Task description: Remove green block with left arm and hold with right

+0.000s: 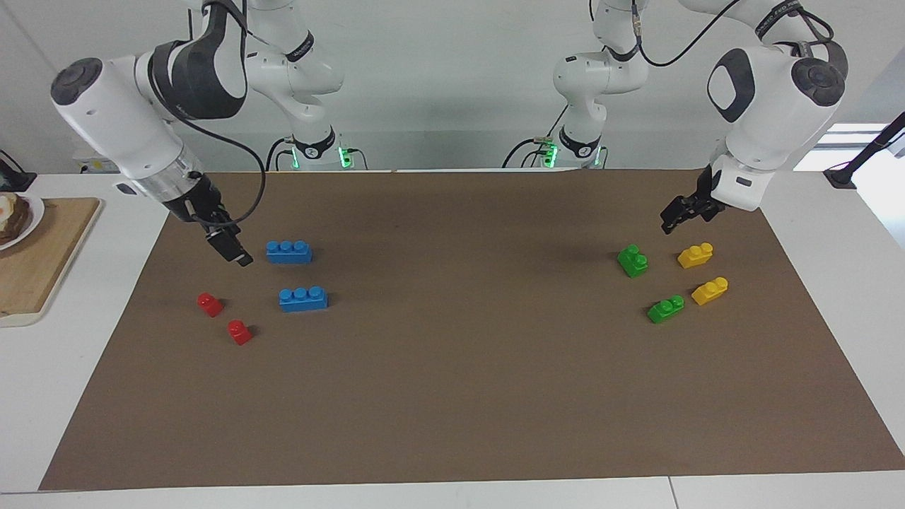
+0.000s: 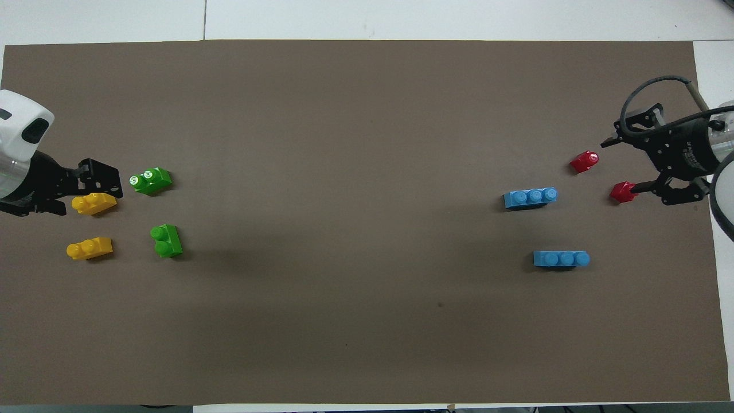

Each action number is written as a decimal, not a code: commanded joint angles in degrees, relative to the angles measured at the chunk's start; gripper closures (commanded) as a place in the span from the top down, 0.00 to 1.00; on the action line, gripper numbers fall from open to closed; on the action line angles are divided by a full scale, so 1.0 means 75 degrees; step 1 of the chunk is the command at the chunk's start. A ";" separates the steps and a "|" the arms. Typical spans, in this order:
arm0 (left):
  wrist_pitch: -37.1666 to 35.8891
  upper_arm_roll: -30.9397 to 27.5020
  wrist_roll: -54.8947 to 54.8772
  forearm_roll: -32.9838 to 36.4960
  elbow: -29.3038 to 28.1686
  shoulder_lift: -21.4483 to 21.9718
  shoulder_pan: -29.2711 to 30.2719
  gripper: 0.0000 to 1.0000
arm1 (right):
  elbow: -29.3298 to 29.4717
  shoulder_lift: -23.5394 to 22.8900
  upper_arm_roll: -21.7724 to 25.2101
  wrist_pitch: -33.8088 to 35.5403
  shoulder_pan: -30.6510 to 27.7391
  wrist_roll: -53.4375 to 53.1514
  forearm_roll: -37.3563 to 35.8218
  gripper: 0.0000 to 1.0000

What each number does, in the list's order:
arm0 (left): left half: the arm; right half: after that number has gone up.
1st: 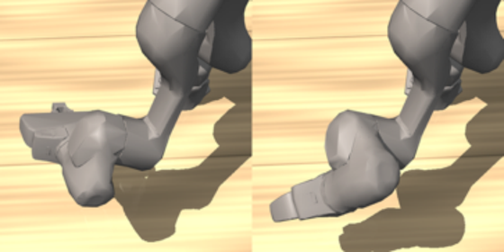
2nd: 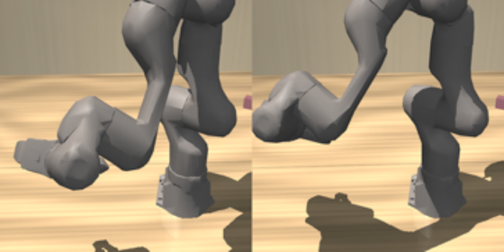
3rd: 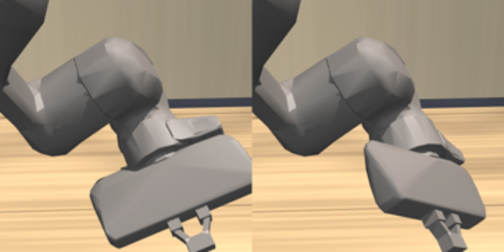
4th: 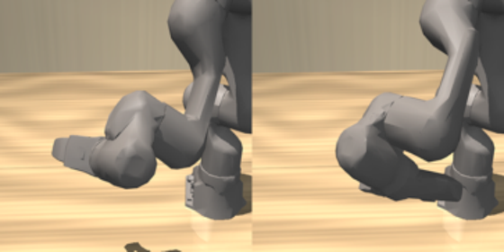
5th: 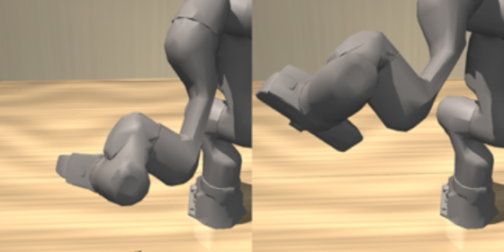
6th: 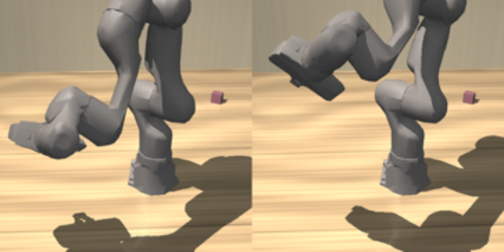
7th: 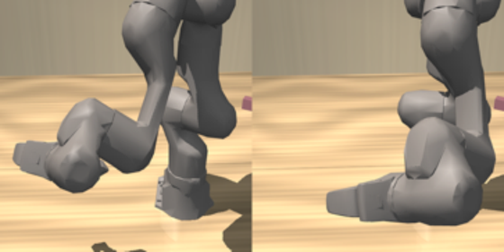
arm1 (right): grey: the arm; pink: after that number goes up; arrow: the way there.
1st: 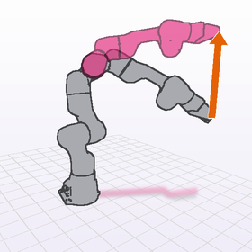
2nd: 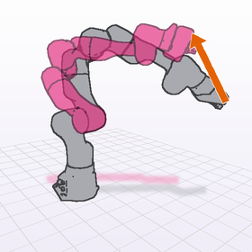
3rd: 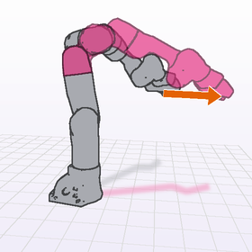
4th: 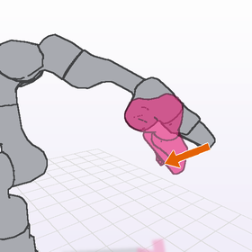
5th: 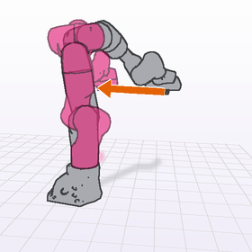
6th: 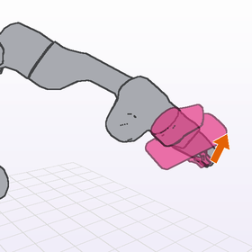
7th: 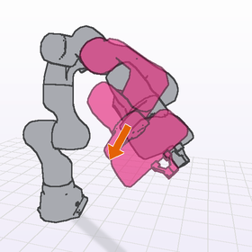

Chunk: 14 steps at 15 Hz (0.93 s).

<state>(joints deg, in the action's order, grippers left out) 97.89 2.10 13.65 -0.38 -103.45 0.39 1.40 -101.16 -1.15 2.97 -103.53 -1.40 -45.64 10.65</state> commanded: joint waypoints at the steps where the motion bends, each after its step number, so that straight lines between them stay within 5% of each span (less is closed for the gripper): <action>1: -0.0477 0.0048 -0.0074 0.0133 0.0070 0.0310 0.0060 1.00 | 0.0899 -0.0011 -0.0009 0.0840 -0.0024 0.1766 -0.0470 0.95; 6: -0.0490 0.0048 0.0019 0.0133 -0.0082 0.0452 0.0048 1.00 | 0.1078 0.0294 -0.0021 0.1218 -0.0024 0.5434 -0.1079 0.95; 11: -0.0407 0.0048 -0.0120 0.0168 0.0127 0.0370 -0.0011 1.00 | 0.1031 0.0657 -0.0021 0.1663 0.0151 0.5675 -0.1314 0.95; 14: -0.1179 0.0072 -0.0167 0.0215 0.1249 -0.0272 -0.0174 1.00 | 0.1008 0.0693 -0.0021 0.1687 0.0152 0.5675 -0.1314 0.95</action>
<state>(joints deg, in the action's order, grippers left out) 93.65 2.44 13.03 -0.24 -101.15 2.35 1.18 -93.14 3.37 2.88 -91.44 -0.29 -4.21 2.35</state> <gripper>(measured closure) 0.000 0.000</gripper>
